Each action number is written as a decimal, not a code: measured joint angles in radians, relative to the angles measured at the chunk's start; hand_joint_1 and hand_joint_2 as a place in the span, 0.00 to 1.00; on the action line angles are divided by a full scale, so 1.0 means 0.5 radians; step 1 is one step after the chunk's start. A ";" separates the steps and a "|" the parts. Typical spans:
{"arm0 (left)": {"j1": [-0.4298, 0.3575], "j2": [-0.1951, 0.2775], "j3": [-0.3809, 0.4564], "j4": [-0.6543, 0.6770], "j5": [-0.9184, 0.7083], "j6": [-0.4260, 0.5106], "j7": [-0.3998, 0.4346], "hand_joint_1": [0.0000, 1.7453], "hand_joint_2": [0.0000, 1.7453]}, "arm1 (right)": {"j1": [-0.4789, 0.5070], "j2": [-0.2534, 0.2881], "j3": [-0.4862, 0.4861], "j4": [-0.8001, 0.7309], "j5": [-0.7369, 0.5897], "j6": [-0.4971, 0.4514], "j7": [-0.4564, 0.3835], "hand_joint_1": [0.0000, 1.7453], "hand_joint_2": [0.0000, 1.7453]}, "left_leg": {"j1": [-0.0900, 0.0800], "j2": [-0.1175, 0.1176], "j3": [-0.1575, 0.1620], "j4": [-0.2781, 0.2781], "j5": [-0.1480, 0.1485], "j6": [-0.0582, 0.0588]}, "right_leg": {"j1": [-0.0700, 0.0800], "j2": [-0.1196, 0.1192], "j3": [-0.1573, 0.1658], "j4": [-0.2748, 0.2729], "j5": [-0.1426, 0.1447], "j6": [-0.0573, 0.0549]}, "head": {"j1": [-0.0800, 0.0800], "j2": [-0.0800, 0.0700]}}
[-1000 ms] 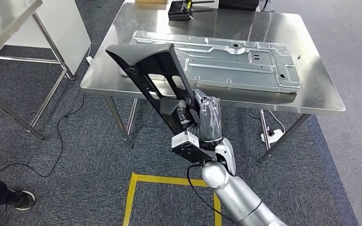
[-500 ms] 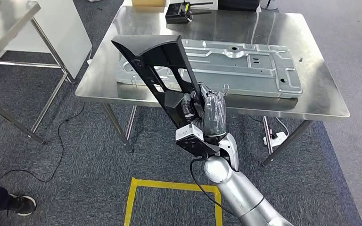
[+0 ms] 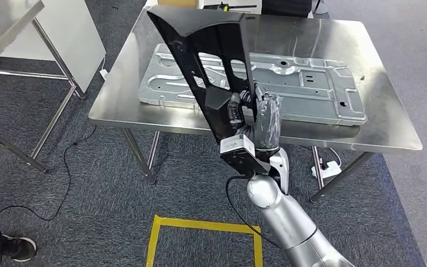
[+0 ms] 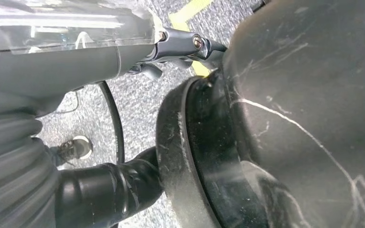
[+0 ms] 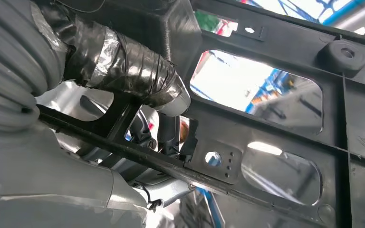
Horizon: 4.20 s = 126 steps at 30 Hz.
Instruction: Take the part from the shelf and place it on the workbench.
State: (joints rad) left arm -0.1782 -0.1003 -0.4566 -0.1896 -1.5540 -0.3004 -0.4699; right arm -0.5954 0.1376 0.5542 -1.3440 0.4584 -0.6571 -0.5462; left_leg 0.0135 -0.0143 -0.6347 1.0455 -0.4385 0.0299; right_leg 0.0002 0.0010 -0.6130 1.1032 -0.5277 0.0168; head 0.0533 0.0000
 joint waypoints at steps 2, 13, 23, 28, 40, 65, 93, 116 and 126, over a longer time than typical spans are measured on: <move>-0.002 0.000 -0.008 0.000 0.000 -0.003 -0.002 0.00 1.00 | -0.033 -0.008 -0.020 -0.027 0.015 -0.005 0.022 1.00 1.00 | -0.001 0.002 0.022 -0.001 -0.019 0.017 | -0.008 -0.002 -0.157 0.265 -0.081 0.016 | 0.001 0.000; -0.011 -0.001 -0.035 0.000 0.000 -0.012 -0.010 0.00 1.00 | -0.102 -0.031 -0.060 -0.068 0.020 -0.010 0.067 1.00 1.00 | -0.004 -0.015 0.122 -0.006 -0.097 0.008 | 0.009 -0.002 -0.192 0.036 0.231 -0.029 | 0.002 0.000; -0.018 0.011 -0.058 0.000 0.000 -0.034 -0.035 0.00 1.00 | -0.233 -0.066 -0.133 -0.095 -0.014 -0.010 0.148 1.00 1.00 | -0.013 0.006 -0.166 0.427 -0.177 -0.075 | 0.007 -0.006 0.041 -0.185 0.156 -0.097 | -0.002 0.000; -0.021 0.015 -0.071 0.001 0.001 -0.034 -0.037 0.00 1.00 | -0.273 -0.072 -0.137 -0.082 -0.029 0.016 0.155 1.00 1.00 | -0.014 0.010 -0.031 0.010 0.036 -0.056 | 0.014 0.006 0.058 -0.139 0.086 -0.059 | -0.003 0.000; -0.030 0.015 -0.091 -0.001 0.001 -0.045 -0.052 0.00 1.00 | -0.339 -0.077 -0.152 -0.018 -0.038 0.027 0.192 1.00 1.00 | 0.000 -0.003 0.130 -0.033 -0.084 0.001 | -0.023 -0.003 -0.253 0.130 0.215 -0.004 | 0.002 0.000; -0.036 0.028 -0.113 0.000 0.005 -0.057 -0.083 0.00 0.75 | -0.384 -0.070 -0.152 0.065 -0.028 0.045 0.223 0.97 1.00 | -0.023 0.001 -0.004 -0.034 0.032 -0.035 | 0.026 0.001 0.001 -0.142 0.149 -0.089 | -0.001 0.000; -0.100 0.044 -0.357 0.001 0.004 -0.013 -0.095 0.00 0.00 | -0.896 0.205 -0.431 0.844 1.840 -0.058 0.768 1.00 1.00 | -0.025 -0.003 -0.003 -0.033 0.035 -0.027 | 0.016 -0.001 -0.002 -0.139 0.149 -0.068 | -0.002 0.000; -0.140 0.033 -0.503 0.002 0.005 -0.026 -0.109 0.00 0.00 | -0.983 0.194 -0.217 1.517 2.202 -0.059 1.262 1.00 1.00 | -0.025 -0.003 -0.004 -0.033 0.035 -0.027 | 0.016 -0.001 -0.002 -0.139 0.149 -0.068 | -0.002 0.000; -0.152 0.027 -0.549 0.002 0.006 -0.035 -0.109 0.00 0.00 | -0.977 0.178 -0.089 1.618 2.204 -0.060 1.315 1.00 1.00 | -0.025 -0.002 -0.004 -0.033 0.035 -0.027 | 0.016 -0.001 -0.003 -0.139 0.149 -0.068 | -0.002 0.000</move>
State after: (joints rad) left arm -0.2541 -0.0868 -0.7309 -0.1888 -1.5512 -0.3180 -0.5243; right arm -1.0838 0.2267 0.5095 -0.5348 1.5602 -0.6870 0.1111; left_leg 0.0010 -0.0154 -0.6365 1.0288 -0.4212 0.0163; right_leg 0.0082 0.0005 -0.6144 1.0337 -0.4531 -0.0171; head 0.0525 0.0000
